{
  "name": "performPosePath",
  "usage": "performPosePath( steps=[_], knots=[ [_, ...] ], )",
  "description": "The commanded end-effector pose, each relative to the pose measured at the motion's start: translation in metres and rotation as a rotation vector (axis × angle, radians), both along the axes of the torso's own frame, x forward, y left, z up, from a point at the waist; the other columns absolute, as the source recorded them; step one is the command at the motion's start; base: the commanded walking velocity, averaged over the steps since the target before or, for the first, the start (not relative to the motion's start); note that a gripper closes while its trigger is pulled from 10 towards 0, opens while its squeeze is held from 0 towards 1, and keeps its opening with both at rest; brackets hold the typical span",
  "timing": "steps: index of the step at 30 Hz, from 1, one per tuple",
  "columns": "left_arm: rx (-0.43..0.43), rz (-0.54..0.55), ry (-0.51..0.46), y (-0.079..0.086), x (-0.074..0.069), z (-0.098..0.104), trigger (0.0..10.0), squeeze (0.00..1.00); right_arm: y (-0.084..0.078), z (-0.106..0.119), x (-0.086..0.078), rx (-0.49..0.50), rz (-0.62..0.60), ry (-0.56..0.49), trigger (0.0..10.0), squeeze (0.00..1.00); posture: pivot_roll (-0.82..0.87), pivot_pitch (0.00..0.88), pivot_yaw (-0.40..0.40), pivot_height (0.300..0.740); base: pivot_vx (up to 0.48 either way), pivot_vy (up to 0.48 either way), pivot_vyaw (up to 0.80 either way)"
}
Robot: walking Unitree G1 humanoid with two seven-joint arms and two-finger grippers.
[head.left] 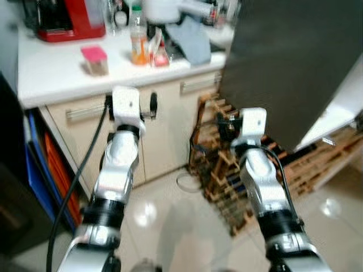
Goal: Restocking fridge
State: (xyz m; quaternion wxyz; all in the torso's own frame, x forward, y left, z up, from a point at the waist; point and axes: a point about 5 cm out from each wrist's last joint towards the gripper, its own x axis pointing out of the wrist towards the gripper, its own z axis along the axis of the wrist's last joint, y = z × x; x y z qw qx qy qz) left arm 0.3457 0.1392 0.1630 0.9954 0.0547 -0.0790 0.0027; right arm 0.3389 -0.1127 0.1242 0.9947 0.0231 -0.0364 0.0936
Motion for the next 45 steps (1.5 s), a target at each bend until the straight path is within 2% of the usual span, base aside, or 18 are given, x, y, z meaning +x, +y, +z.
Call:
performPosePath(
  steps=[1,12,21,22,27,31,41,45],
  knots=[
    [0.004,0.002,0.022,-0.003,0.001,-0.003,10.0,0.00,0.000,0.002,-0.001,0.009,0.015,-0.013,10.0,1.00,-0.04,0.000,-0.017,0.740,0.000,0.000,0.75],
    [0.025,-0.007,0.028,-0.011,-0.001,-0.005,10.0,0.00,0.000,0.002,0.000,-0.021,0.023,-0.011,10.0,1.00,-0.04,0.000,-0.015,0.740,0.000,0.000,0.74],
    [0.035,-0.020,0.030,-0.011,-0.001,-0.005,10.0,0.00,-0.006,-0.002,0.000,-0.037,-0.035,0.009,10.0,0.98,-0.04,0.000,-0.010,0.740,0.000,0.000,0.00],
    [0.040,-0.022,0.028,-0.011,-0.001,-0.005,10.0,0.00,-0.008,-0.002,0.001,-0.037,-0.048,0.006,10.0,0.00,-0.04,0.000,-0.009,0.740,0.000,0.000,0.00],
    [0.027,-0.013,0.007,-0.007,-0.003,-0.002,10.0,0.00,-0.010,0.006,0.002,-0.027,-0.070,-0.038,10.0,0.00,-0.04,0.000,-0.006,0.740,0.456,0.000,0.00],
    [0.009,0.017,-0.005,-0.003,-0.002,0.000,10.0,0.00,-0.009,0.006,0.002,-0.021,-0.067,-0.039,10.0,0.00,-0.04,0.000,-0.007,0.740,0.480,0.000,0.00],
    [0.001,0.013,-0.004,-0.004,-0.003,0.001,10.0,0.00,-0.007,0.005,0.001,-0.024,-0.059,-0.034,10.0,0.00,-0.04,0.000,-0.006,0.740,0.480,0.000,0.00],
    [0.003,0.013,-0.004,-0.005,-0.003,0.001,10.0,0.00,-0.008,0.005,0.001,-0.028,-0.060,-0.032,10.0,0.00,-0.05,0.000,-0.008,0.740,0.480,0.000,0.75]
  ],
)
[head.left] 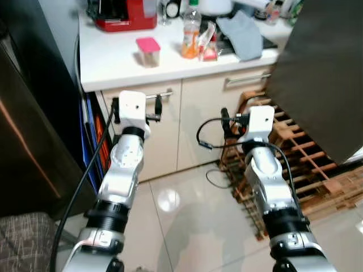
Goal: Restocking fridge
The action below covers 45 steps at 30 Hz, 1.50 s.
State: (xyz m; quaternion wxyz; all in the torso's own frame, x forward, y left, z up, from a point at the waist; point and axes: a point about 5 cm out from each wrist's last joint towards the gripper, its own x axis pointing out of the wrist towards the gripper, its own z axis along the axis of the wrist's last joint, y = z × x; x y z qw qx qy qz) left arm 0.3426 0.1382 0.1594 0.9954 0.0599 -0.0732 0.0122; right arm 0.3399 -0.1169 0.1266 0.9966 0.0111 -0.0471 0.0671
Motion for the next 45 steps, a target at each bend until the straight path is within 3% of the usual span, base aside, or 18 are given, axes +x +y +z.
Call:
performPosePath(
  steps=[1,10,14,20,22,24,28,31,41,43,45],
  knots=[
    [-0.006,-0.007,-0.015,-0.004,0.001,0.005,10.0,0.00,-0.004,0.002,0.000,-0.008,-0.006,-0.008,10.0,0.00,-0.04,0.000,-0.010,0.740,0.480,0.000,0.69],
    [-0.020,-0.007,-0.028,-0.005,0.001,0.007,10.0,0.00,-0.004,0.003,0.001,-0.018,-0.005,-0.009,10.0,0.00,-0.05,0.000,-0.014,0.740,0.480,0.000,0.67],
    [0.024,-0.004,-0.051,-0.006,0.000,0.012,10.0,0.00,-0.006,0.006,0.002,-0.002,-0.018,-0.019,10.0,0.00,-0.04,0.000,-0.013,0.740,0.068,0.000,0.31],
    [0.040,-0.006,-0.008,0.000,-0.010,0.009,10.0,0.00,-0.011,0.016,0.001,-0.010,-0.023,-0.062,10.0,0.00,-0.05,0.000,-0.009,0.740,0.000,0.000,0.00],
    [0.045,-0.005,0.011,0.007,-0.017,0.005,10.0,0.00,-0.022,0.016,0.001,0.003,-0.061,-0.056,10.0,0.00,-0.04,0.000,-0.014,0.740,0.000,0.000,0.00],
    [0.044,-0.005,0.008,0.006,-0.017,0.005,10.0,0.00,-0.023,0.016,0.000,0.003,-0.066,-0.057,10.0,0.00,-0.04,0.000,-0.016,0.740,0.000,0.000,0.00],
    [0.032,-0.016,-0.007,0.003,-0.015,0.009,10.0,0.00,-0.023,0.017,-0.001,0.000,-0.073,-0.064,10.0,0.00,-0.04,0.000,-0.017,0.740,0.000,0.000,0.00],
    [0.073,-0.068,-0.067,-0.005,-0.016,0.020,10.0,0.00,-0.018,0.022,-0.002,-0.010,-0.066,-0.092,10.0,0.00,-0.04,0.000,-0.015,0.740,0.087,0.000,0.00],
    [0.049,-0.068,-0.120,-0.008,-0.016,0.032,10.0,0.00,-0.016,0.037,0.001,-0.012,-0.062,-0.151,10.0,0.00,-0.05,0.000,-0.012,0.740,0.469,0.000,0.00],
    [0.051,-0.065,-0.129,-0.007,-0.017,0.034,10.0,0.00,-0.018,0.043,0.005,0.070,-0.079,-0.134,10.0,0.00,-0.04,0.000,-0.012,0.740,0.480,0.000,0.00],
    [0.051,-0.063,-0.131,-0.007,-0.017,0.035,10.0,0.00,-0.016,0.052,0.006,0.052,-0.067,-0.172,10.0,0.00,-0.04,0.000,-0.012,0.740,0.480,0.000,0.00]
  ],
)
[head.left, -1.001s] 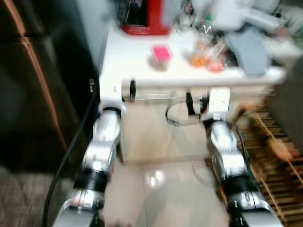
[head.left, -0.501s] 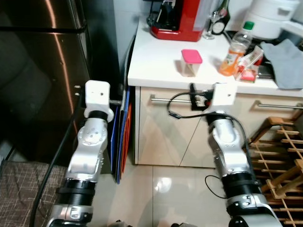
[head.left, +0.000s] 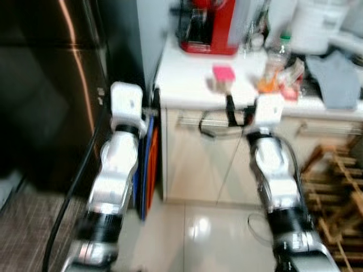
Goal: Restocking fridge
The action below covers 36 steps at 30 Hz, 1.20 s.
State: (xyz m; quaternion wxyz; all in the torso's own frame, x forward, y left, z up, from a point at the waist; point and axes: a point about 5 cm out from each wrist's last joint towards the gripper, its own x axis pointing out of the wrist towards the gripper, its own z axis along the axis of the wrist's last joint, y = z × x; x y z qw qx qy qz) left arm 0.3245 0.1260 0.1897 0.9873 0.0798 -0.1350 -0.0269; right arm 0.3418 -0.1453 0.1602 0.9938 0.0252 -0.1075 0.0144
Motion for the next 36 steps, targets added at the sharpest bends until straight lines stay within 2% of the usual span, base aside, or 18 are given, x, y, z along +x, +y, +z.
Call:
performPosePath(
  steps=[1,9,11,12,13,14,16,19,20,22,23,24,27,30,36],
  knots=[
    [0.001,0.020,-0.014,0.005,0.001,0.004,10.0,0.00,0.014,0.029,0.005,0.006,0.048,-0.087,10.0,0.00,-0.04,0.000,-0.012,0.740,0.480,0.000,0.00],
    [0.003,0.017,-0.047,0.003,0.000,0.011,10.0,0.00,0.011,0.062,0.008,0.012,0.037,-0.189,10.0,0.00,-0.04,0.000,-0.012,0.740,0.480,0.000,0.00],
    [0.005,0.014,-0.070,0.003,-0.001,0.015,10.0,0.00,0.010,0.080,0.005,0.013,0.032,-0.252,10.0,0.00,-0.04,0.000,-0.012,0.740,0.480,0.000,0.00],
    [0.011,0.026,-0.104,0.003,-0.002,0.020,10.0,0.00,0.010,0.098,0.003,0.023,0.023,-0.311,10.0,0.00,-0.04,0.000,-0.011,0.740,0.480,0.000,0.00],
    [0.011,0.026,-0.104,0.003,-0.002,0.020,10.0,0.00,0.010,0.098,0.003,0.023,0.023,-0.311,10.0,0.00,-0.04,0.000,-0.011,0.740,0.480,0.000,0.00],
    [0.032,0.041,-0.142,0.002,-0.003,0.025,10.0,0.00,0.008,0.110,0.001,0.034,0.014,-0.347,10.0,0.00,-0.04,0.000,-0.011,0.740,0.000,0.000,0.00],
    [0.035,0.040,-0.143,0.001,-0.003,0.026,10.0,0.00,0.004,0.116,0.001,0.049,0.006,-0.356,10.0,0.00,-0.04,0.000,-0.011,0.740,0.000,0.000,0.00],
    [0.032,0.037,-0.134,0.000,-0.002,0.025,10.0,0.00,0.001,0.115,0.003,0.069,0.000,-0.335,10.0,0.00,-0.04,0.000,-0.011,0.740,0.000,0.000,0.00],
    [0.032,0.041,-0.126,0.000,-0.001,0.024,10.0,0.00,-0.002,0.109,0.005,0.092,-0.004,-0.297,10.0,0.00,-0.05,0.000,-0.011,0.740,0.000,0.000,0.00],
    [0.010,0.044,-0.100,0.002,0.000,0.021,10.0,0.00,-0.004,0.087,0.013,0.266,0.025,-0.114,10.0,0.00,-0.05,0.000,-0.013,0.740,0.000,0.000,0.00],
    [-0.006,0.038,-0.085,0.003,0.001,0.019,10.0,0.00,-0.005,0.079,0.015,0.322,0.026,-0.055,10.0,0.00,-0.05,0.000,-0.013,0.740,0.000,0.000,0.00],
    [-0.020,0.025,-0.064,0.002,0.003,0.017,10.0,0.00,-0.008,0.073,0.017,0.325,0.013,-0.021,10.0,0.00,-0.05,0.000,-0.013,0.740,0.000,0.000,0.00],
    [-0.025,0.005,-0.040,0.001,0.004,0.013,10.0,0.00,-0.011,0.071,0.018,0.287,-0.007,-0.015,10.0,0.00,-0.05,0.000,-0.012,0.740,0.000,0.000,0.00],
    [-0.013,-0.006,-0.028,0.000,0.005,0.011,10.0,0.00,-0.015,0.070,0.020,0.176,-0.038,-0.021,10.0,0.00,-0.05,0.000,-0.012,0.740,0.000,0.000,0.00],
    [-0.004,-0.010,-0.030,0.001,0.004,0.012,10.0,0.00,-0.010,0.052,0.023,0.078,-0.034,0.093,10.0,0.00,-0.03,0.000,-0.016,0.740,0.000,0.000,0.00]
  ],
)
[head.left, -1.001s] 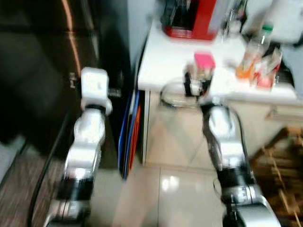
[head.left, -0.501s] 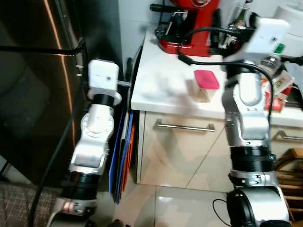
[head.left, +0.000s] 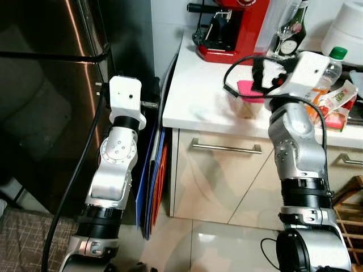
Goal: Restocking fridge
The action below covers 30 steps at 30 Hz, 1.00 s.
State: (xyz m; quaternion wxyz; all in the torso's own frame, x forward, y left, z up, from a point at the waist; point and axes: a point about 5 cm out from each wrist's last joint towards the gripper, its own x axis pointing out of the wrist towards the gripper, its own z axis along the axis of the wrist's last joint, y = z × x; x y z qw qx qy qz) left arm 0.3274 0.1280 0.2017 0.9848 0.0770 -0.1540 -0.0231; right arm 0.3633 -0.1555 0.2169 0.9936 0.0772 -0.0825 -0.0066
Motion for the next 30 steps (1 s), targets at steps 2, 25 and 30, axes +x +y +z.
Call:
performPosePath(
  steps=[2,25,30],
  knots=[
    [0.004,-0.015,0.011,-0.001,0.001,0.000,10.0,0.00,0.001,-0.011,0.002,-0.041,-0.009,0.074,10.0,0.00,-0.03,0.000,-0.017,0.740,0.000,0.000,0.00],
    [0.003,-0.015,0.032,0.000,-0.001,-0.003,10.0,0.00,-0.001,-0.037,0.011,-0.077,-0.041,0.199,10.0,0.00,-0.03,0.000,-0.019,0.740,0.000,0.000,0.00],
    [-0.001,-0.014,0.037,-0.001,0.000,-0.004,10.0,0.00,-0.002,-0.040,0.013,-0.055,-0.040,0.227,10.0,0.00,-0.03,0.000,-0.020,0.740,0.000,0.000,0.00]
  ],
)
